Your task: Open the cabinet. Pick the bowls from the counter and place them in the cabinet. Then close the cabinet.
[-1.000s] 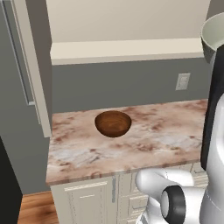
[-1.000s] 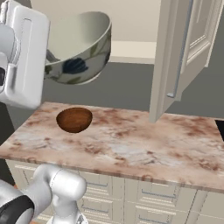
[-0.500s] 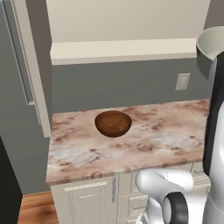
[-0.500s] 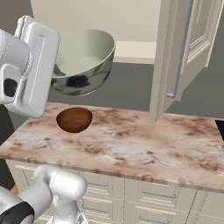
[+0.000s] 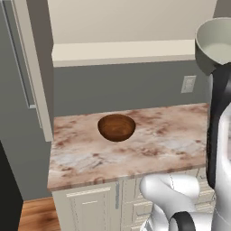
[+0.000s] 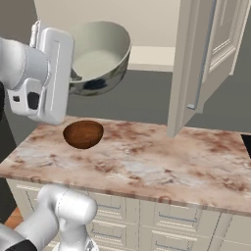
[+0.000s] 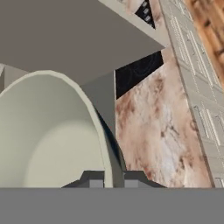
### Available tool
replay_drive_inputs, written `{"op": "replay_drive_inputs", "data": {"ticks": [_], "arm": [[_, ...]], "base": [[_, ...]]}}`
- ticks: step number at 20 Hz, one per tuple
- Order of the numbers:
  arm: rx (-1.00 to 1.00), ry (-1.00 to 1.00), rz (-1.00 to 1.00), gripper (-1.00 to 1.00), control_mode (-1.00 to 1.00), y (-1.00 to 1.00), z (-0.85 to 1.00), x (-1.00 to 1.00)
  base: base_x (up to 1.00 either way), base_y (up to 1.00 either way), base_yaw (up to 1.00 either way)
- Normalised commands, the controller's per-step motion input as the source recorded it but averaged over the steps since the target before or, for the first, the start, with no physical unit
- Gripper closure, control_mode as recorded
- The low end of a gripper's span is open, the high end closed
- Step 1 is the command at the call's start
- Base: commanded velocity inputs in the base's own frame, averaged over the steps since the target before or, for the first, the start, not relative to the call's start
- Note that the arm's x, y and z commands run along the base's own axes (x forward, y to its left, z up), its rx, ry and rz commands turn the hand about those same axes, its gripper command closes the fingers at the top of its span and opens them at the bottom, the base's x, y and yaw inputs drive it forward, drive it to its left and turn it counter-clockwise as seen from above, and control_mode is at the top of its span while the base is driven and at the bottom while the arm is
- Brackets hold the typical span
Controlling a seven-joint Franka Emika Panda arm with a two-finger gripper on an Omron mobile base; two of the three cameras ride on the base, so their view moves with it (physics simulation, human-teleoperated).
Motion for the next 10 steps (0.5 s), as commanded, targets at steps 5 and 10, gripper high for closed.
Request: {"op": "replay_drive_inputs", "data": {"ticks": [5, 10], "arm": [[0.01, 0.06, 0.0, 1.0, -1.0, -0.08, 0.0, 0.55], [0.01, 0.01, 0.0, 1.0, -1.0, -0.21, 0.0, 0.43]], "base": [[0.0, 0.0, 0.0], [0.0, 0.0, 0.0]]}}
